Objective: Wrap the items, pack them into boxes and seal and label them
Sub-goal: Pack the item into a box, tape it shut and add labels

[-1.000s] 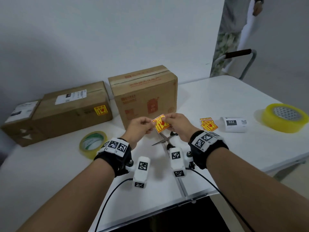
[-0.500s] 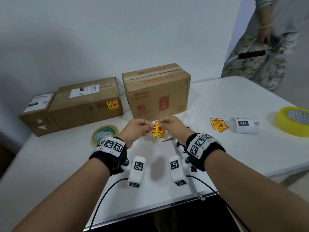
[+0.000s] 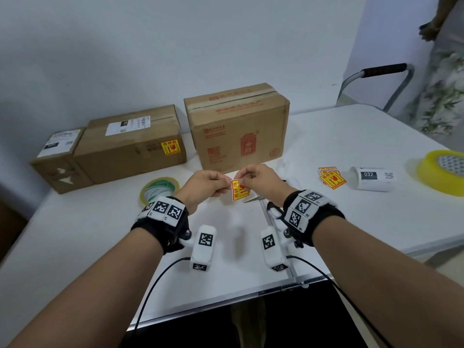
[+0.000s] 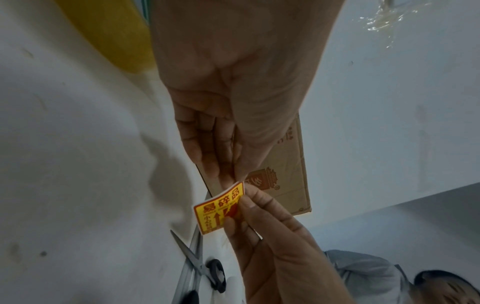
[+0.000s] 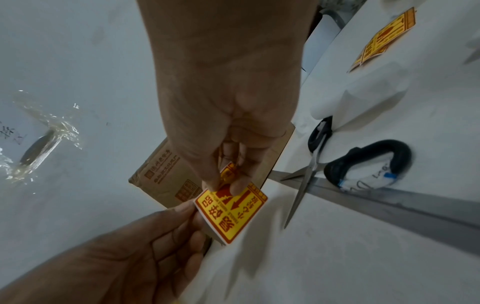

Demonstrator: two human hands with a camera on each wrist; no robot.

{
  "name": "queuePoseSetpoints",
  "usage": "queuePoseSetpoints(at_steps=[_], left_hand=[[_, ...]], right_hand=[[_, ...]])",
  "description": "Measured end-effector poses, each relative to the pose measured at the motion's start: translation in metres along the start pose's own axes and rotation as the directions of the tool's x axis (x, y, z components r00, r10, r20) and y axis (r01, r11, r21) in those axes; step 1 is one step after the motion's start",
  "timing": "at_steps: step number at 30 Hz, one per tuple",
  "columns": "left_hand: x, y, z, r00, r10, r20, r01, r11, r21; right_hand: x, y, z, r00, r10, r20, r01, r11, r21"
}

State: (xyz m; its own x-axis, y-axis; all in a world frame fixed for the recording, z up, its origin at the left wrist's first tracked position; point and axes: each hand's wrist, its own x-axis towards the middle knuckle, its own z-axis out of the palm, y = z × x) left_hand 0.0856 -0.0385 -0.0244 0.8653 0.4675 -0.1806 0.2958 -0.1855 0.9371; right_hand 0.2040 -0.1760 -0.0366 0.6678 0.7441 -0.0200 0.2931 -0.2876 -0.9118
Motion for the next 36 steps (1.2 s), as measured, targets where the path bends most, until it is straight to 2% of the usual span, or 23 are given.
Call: queuePoseSetpoints(at_steps=[5, 12, 17, 26, 36], left_hand=[[-0.002, 0.004, 0.002, 1.0, -0.005, 0.015, 0.005, 0.999, 0.054], [-0.003, 0.004, 0.002, 0.999, -0.026, 0.03, 0.025, 0.999, 0.045], [-0.004, 0.001, 0.009, 0.997, -0.05, -0.058, 0.045, 0.995, -0.091], [0.002, -0.003, 0.023, 0.989, -0.101, -0.112, 0.06, 0.945, -0.321], [0.002, -0.007, 0.027, 0.991, -0.068, -0.116, 0.031, 0.955, -0.296]], right_hand=[[-0.002, -0.002, -0.002, 1.0, -0.018, 0.01, 0.018, 0.999, -0.03], [-0.003, -0.003, -0.003, 1.0, -0.02, -0.01, 0.02, 0.999, -0.026], [-0.001, -0.009, -0.004, 0.971, -0.187, -0.151, 0.155, 0.967, -0.203], [0.0, -0.016, 0.005, 0.991, -0.033, -0.133, 0.023, 0.997, -0.077], [-0.001, -0.015, 0.006, 0.99, 0.022, -0.137, -0.025, 1.0, -0.017]])
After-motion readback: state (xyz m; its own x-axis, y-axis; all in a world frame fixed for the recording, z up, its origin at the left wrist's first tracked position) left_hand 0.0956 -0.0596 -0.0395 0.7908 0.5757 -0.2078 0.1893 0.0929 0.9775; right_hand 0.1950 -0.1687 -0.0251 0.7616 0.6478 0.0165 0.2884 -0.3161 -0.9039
